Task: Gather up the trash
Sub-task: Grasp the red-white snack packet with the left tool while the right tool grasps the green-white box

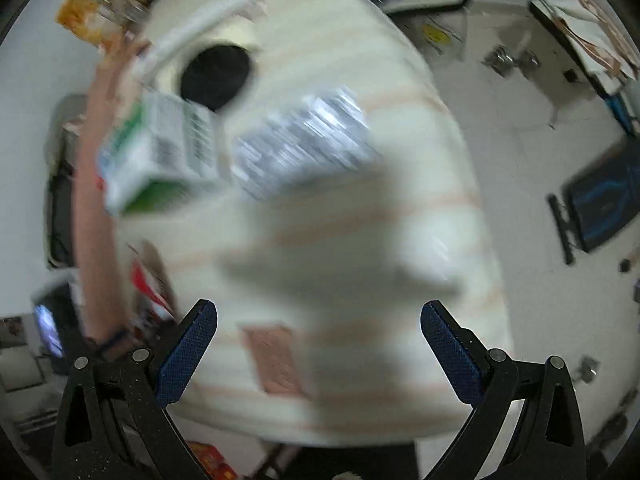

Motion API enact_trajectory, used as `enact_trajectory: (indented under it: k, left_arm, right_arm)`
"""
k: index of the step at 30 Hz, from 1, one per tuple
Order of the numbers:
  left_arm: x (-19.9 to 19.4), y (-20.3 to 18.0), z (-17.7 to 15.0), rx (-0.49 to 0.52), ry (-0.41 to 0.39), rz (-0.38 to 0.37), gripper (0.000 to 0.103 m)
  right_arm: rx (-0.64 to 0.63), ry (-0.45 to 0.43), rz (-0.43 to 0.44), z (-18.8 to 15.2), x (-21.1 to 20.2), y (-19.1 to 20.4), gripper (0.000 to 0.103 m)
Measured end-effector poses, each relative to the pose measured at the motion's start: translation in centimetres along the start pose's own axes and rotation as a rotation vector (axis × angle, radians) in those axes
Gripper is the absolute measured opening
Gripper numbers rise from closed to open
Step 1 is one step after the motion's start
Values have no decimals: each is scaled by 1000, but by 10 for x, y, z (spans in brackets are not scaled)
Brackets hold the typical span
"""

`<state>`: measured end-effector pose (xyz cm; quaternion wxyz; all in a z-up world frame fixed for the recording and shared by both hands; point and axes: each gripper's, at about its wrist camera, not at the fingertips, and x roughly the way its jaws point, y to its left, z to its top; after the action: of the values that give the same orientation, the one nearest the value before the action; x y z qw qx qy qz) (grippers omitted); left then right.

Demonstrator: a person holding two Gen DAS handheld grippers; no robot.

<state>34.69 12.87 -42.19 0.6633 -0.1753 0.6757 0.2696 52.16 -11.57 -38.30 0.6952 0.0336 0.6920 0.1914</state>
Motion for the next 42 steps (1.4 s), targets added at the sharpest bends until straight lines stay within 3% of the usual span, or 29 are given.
enact_trajectory:
  k: [5,8,11,12,14,17,21,22,23,25,28,36,42]
  left_arm:
    - [7,27,0,-71,15,-14,100]
    - [5,40,-6,-109,4,-38,100]
    - [-6,54,-13,-140,-11,-70,100]
    - [-9,56,-14,-142,-17,-79,100]
    - [-16,62,-13,-131,-30,-97,100]
    - [-18,62,-12,-79,-35,-134,100]
    - [-4,44,3,83,-31,-153,98]
    - [1,38,6,130,-24,-154,85]
    - [6,31,8,174,-11,-172,84]
    - [8,19,9,220,4,-231,56]
    - [2,5,5,269,-10,-193,38]
    - [-22,21,-4,205,-35,-219,14]
    - [-42,17,-21,179,-85,-175,12]
  right_arm:
    - [-116,-79,-32,45,5,91,103]
    - [-173,-66,-78,63,27,133,103]
    - [-235,-19,-194,73,60,162,103]
    - [-243,2,-213,73,67,162,103]
    - [-247,34,-232,73,82,158,90]
    - [-250,16,-181,63,70,144,91]
    - [-236,14,-108,41,40,121,91]
    - [-237,11,-102,35,33,115,91]
    - [-239,11,-97,25,24,106,91]
    - [-242,11,-108,11,14,91,91]
    - [-221,23,-140,-8,11,63,91]
    - [-150,79,-162,-46,25,15,91]
    - [-169,56,-157,-54,18,18,91]
